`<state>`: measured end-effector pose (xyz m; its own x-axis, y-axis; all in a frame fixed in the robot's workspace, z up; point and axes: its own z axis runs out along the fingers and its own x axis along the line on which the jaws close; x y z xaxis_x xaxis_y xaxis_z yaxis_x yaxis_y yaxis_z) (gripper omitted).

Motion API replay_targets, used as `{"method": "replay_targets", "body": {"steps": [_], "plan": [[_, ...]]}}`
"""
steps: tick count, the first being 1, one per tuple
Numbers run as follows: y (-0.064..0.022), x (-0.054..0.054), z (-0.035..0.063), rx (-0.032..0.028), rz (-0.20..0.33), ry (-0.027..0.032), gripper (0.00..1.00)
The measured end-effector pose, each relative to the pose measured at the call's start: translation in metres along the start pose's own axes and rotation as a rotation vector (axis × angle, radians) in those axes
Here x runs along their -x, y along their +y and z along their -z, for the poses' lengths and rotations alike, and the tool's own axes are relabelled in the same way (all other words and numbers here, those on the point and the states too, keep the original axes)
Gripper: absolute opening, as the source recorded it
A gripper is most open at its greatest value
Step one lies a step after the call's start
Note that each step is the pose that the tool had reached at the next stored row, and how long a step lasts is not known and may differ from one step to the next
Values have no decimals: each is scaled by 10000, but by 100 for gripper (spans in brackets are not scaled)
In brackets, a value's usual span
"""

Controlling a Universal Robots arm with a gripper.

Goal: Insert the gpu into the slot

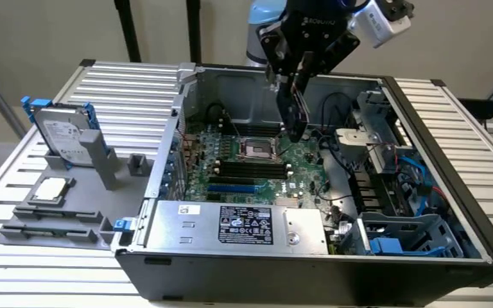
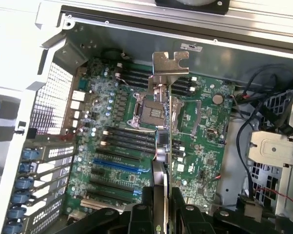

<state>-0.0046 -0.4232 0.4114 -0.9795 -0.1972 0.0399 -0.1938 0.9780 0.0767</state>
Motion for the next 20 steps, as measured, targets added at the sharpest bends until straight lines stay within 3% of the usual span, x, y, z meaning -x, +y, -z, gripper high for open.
{"method": "replay_targets", "body": {"steps": [20], "plan": [[-2, 1, -30, -149, 3629, 268, 26]]}}
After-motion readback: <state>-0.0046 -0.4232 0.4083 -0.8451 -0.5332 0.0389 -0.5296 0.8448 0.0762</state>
